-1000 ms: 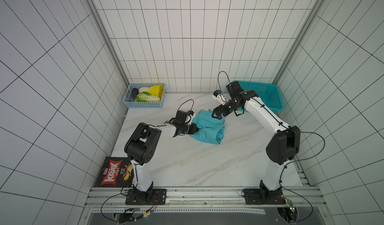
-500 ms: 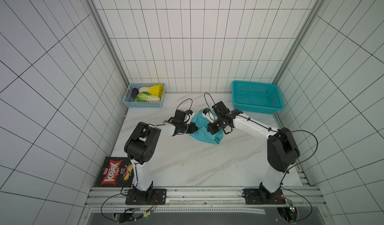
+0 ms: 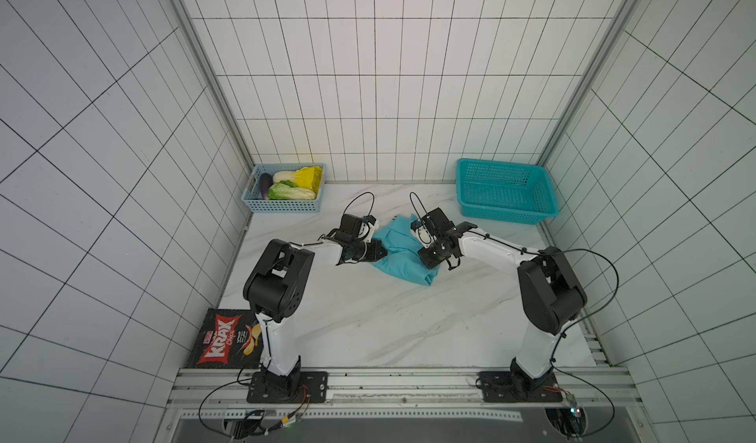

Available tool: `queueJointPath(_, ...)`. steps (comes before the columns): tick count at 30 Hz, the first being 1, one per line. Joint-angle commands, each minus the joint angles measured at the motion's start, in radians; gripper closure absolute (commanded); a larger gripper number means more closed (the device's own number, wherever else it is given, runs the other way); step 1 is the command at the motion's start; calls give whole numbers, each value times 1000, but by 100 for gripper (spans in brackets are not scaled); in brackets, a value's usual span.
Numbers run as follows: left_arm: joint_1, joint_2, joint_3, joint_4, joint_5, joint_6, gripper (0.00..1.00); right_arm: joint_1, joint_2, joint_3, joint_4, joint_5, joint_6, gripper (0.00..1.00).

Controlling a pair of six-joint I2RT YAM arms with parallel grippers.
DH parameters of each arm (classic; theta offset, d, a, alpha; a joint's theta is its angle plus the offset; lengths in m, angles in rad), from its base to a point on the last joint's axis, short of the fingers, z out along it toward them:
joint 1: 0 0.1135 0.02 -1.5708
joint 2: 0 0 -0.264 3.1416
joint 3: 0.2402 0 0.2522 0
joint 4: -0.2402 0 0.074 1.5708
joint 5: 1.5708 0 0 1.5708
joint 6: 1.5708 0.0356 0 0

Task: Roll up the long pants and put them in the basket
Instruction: Roll the long pant at the center of the board.

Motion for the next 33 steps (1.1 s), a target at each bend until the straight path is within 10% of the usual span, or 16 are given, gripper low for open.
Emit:
queueJointPath(1, 13, 14, 24, -39, -24, 5, 100, 157, -144, 31, -23, 307, -53, 55)
queueJointPath(9, 18, 12, 35, -50, -8, 8, 100, 433, -199, -163, 259, 542, -280, 32)
queueJointPath(26, 40, 17, 22, -46, 16, 7, 100, 415, 300, -81, 428, 683, -414, 26)
queueJointPath(30, 42, 17, 17, -42, 18, 6, 100, 372, 395, -50, 445, 745, -425, 38)
queueJointPath(33, 46, 12, 11, -36, 19, 4, 100, 331, 429, -27, 421, 709, -419, 70)
